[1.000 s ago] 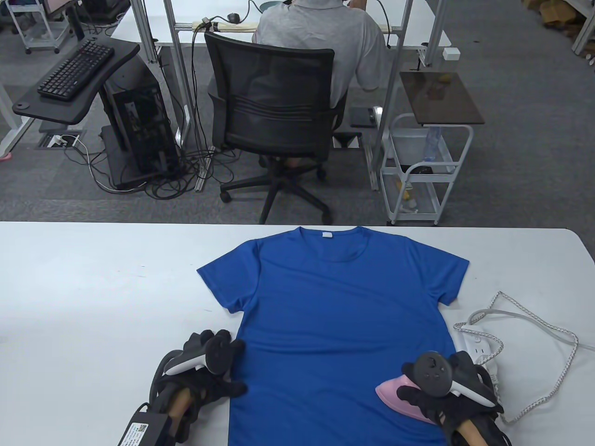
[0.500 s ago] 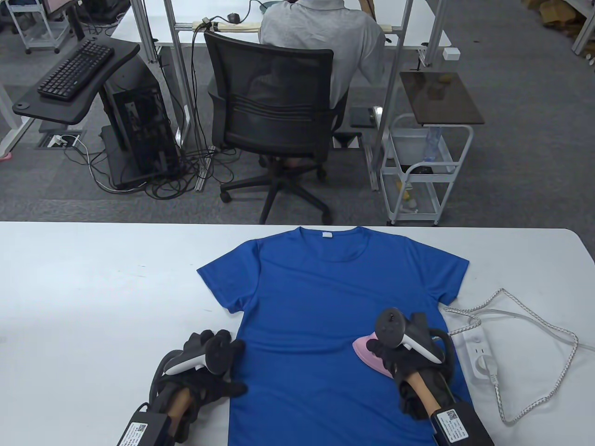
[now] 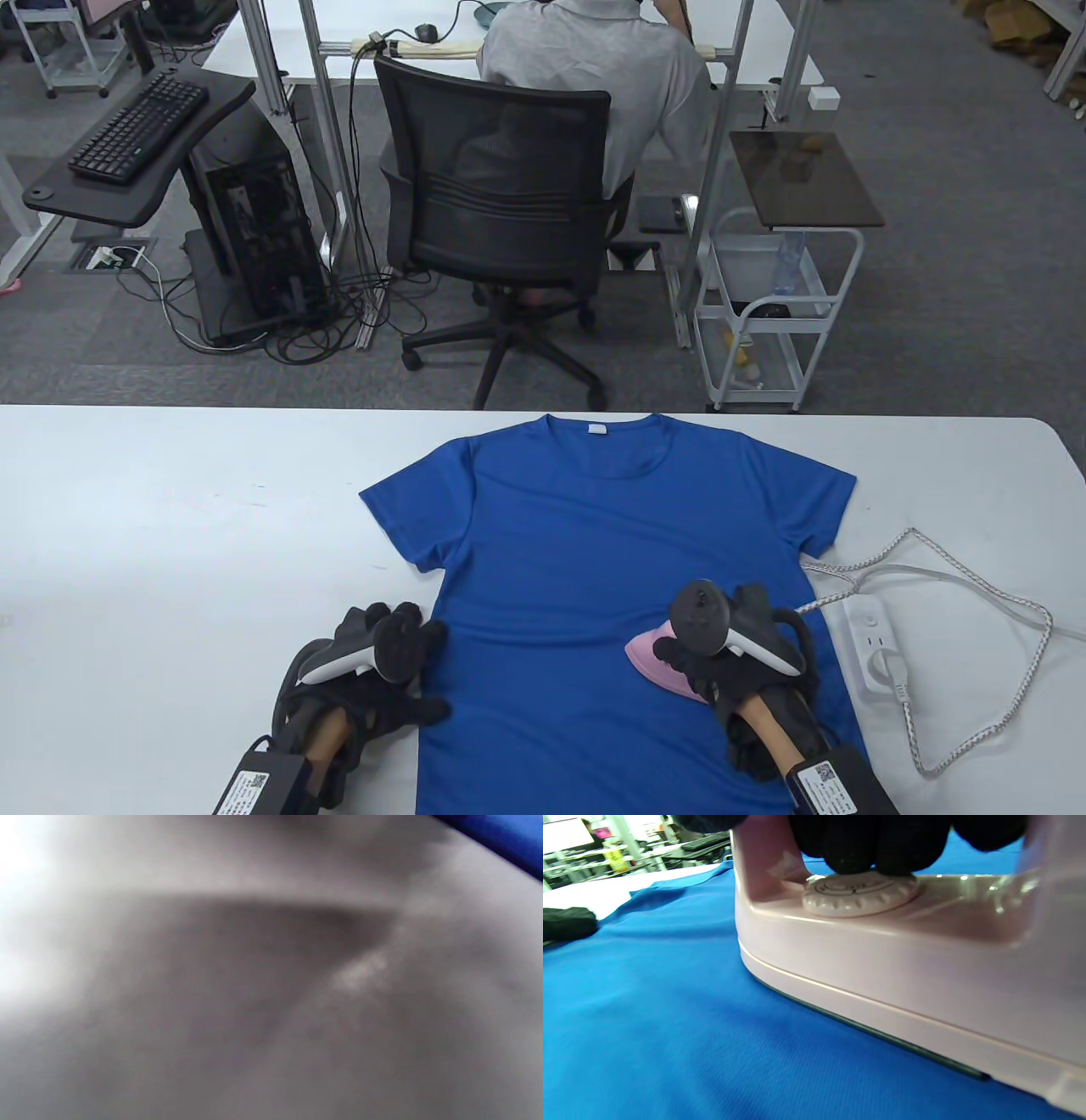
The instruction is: Iron t-shirt with electric iron on table
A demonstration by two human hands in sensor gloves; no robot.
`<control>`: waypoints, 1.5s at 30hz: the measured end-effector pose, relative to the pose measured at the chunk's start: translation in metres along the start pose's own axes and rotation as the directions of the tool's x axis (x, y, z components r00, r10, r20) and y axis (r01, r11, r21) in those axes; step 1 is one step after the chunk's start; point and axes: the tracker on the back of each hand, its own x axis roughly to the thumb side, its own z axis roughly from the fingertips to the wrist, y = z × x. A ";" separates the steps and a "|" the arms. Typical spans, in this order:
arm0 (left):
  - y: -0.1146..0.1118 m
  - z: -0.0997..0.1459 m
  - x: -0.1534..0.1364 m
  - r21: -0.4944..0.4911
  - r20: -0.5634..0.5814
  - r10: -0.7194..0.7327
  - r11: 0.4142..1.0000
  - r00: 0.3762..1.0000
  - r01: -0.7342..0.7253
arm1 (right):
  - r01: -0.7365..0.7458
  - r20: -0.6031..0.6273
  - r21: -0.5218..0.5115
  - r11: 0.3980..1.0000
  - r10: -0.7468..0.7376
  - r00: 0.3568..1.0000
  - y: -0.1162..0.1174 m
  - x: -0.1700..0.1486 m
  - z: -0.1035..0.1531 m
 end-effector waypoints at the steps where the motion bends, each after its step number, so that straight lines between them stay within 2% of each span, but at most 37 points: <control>1: 0.000 0.000 0.000 0.000 0.000 0.000 1.000 1.000 0.000 | -0.006 0.025 0.010 1.000 0.006 1.000 0.001 0.003 0.004; 14: 0.000 0.000 0.000 0.002 0.001 0.000 1.000 1.000 0.000 | -0.060 0.278 0.096 0.994 0.031 0.960 0.015 0.033 0.045; 22: 0.000 0.000 0.000 0.003 0.000 0.000 1.000 1.000 0.000 | -0.027 0.254 0.110 0.994 -0.002 0.967 0.014 0.034 0.043; 28: 0.000 0.000 0.000 0.003 0.002 0.003 1.000 1.000 -0.003 | -0.032 0.168 0.079 0.996 0.018 0.986 0.011 0.041 0.027; 36: 0.000 0.000 0.000 0.004 0.001 0.000 1.000 1.000 0.000 | 0.007 0.017 0.026 1.000 -0.007 1.000 0.004 0.053 -0.015; 45: 0.000 0.000 0.000 0.005 0.002 0.003 1.000 1.000 -0.003 | 0.019 -0.052 -0.018 1.000 -0.020 0.998 0.000 0.059 -0.043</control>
